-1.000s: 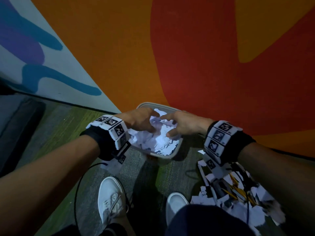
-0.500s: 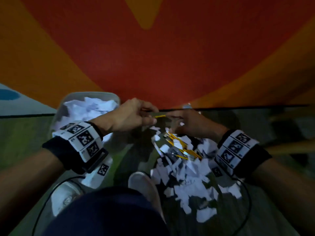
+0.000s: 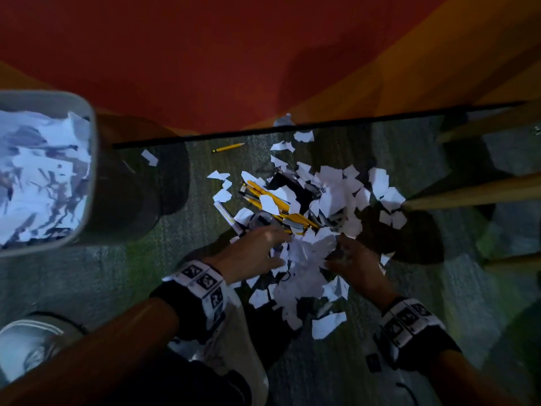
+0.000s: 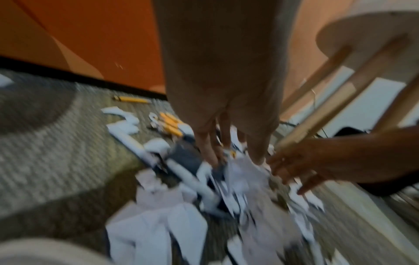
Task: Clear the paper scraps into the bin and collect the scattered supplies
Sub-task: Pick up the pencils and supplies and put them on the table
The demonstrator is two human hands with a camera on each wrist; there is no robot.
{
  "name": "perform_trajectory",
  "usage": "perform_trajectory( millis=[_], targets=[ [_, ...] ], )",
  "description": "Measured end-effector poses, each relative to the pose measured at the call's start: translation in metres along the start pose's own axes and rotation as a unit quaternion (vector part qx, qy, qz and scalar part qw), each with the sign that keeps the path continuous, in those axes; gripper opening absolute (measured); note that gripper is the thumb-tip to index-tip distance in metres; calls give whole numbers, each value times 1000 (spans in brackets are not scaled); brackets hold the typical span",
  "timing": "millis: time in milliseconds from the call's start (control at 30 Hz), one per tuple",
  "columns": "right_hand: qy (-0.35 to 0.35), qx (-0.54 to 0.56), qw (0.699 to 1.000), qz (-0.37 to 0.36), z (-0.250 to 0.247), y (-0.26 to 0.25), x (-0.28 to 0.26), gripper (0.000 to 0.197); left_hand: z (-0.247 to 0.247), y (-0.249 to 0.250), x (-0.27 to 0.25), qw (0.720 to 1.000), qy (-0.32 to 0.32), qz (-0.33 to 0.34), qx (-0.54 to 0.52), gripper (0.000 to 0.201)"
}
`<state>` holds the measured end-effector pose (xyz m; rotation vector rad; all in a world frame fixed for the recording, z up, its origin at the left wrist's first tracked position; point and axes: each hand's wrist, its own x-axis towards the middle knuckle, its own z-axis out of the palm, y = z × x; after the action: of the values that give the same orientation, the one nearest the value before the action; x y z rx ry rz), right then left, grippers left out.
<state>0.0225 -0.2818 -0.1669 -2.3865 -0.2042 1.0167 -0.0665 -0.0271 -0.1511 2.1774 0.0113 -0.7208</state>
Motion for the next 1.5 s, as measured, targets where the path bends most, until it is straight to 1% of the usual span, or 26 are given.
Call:
perform_trajectory(
  millis=[33, 100, 133, 167, 267, 333, 367, 433, 500, 533, 600, 667, 733, 800, 833, 867, 900, 967, 1033, 1067, 1133, 1167, 1200, 1333, 1400, 1500],
  targets=[
    [8, 5, 1000, 16, 8, 13, 5, 60, 10, -1, 3, 1000, 1, 14, 5, 58],
    [23, -6, 999, 23, 28, 52, 26, 88, 25, -2, 8, 998, 5, 47, 33, 63],
    [34, -13, 999, 26, 35, 58, 33, 96, 30, -3, 10, 997, 14, 65, 51, 65],
    [48, -19, 998, 21, 38, 49, 33, 98, 32, -3, 12, 994, 26, 82, 71, 67],
    [67, -16, 997, -21, 37, 11, 22, 80, 37, 0, 26, 984, 35, 123, 124, 79],
    [49, 29, 997, -51, 38, 0, 18, 61, 38, 5, 36, 979, 24, 140, 149, 85],
    [27, 42, 997, -65, 38, -6, 15, 51, 40, 8, 40, 975, 24, 148, 165, 84],
    [-26, 52, 996, -63, 38, -12, 11, 35, 44, 18, 47, 967, 29, 148, 205, 77],
    [-33, 63, 995, -66, 38, -10, 10, 26, 48, 24, 50, 962, 48, 132, 236, 69],
    [-25, 71, 994, -78, 36, -8, 8, 27, 52, 23, 51, 960, 51, 122, 246, 65],
    [-14, 68, 994, -83, 30, -1, 7, 41, 55, 16, 48, 949, 67, 126, 281, 53],
    [-12, 44, 997, -57, 21, 8, 2, 55, 56, 7, 43, 933, 78, 144, 322, 30],
    [-22, -28, 999, -16, 22, 20, -5, 70, 55, -2, 38, 922, 68, 147, 351, 7],
    [-44, -112, 992, 38, 38, 32, -12, 102, 54, -7, 34, 919, 74, 159, 353, 8],
    [-54, -139, 987, 55, 49, 31, -15, 114, 53, -9, 33, 922, 86, 167, 339, 8],
    [-56, -150, 985, 62, 62, 30, -18, 121, 52, -10, 31, 931, 88, 174, 309, 8],
    [-49, -153, 985, 64, 73, 25, -19, 125, 51, -10, 30, 941, 87, 182, 271, 14],
    [-25, -170, 984, 50, 90, 13, -19, 128, 44, -7, 26, 962, 75, 194, 178, 35],
    [-23, -202, 978, 46, 101, 6, -17, 119, 35, -3, 23, 973, 79, 194, 94, 51],
    [-24, -214, 976, 42, 104, 3, -18, 111, 30, -2, 21, 979, 82, 178, 62, 56],
    [-10, -232, 973, 5, 106, -4, -19, 90, 21, 0, 18, 991, 75, 112, 24, 66],
    [1, -217, 976, -23, 106, -7, -20, 77, 17, -1, 17, 993, 84, 88, 5, 67],
    [5, -193, 980, -54, 107, -7, -20, 66, 12, -2, 15, 991, 103, 81, -21, 66],
    [-17, -143, 982, -118, 108, -10, -17, 43, -11, -11, 2, 974, 183, 111, -77, 57],
    [-19, -111, 988, -103, 104, -12, -11, 35, -24, -15, -7, 967, 209, 112, -92, 56],
    [1, -37, 998, -44, 88, -20, -4, 31, -46, -12, -26, 969, 228, 77, -58, 53]
  ],
)
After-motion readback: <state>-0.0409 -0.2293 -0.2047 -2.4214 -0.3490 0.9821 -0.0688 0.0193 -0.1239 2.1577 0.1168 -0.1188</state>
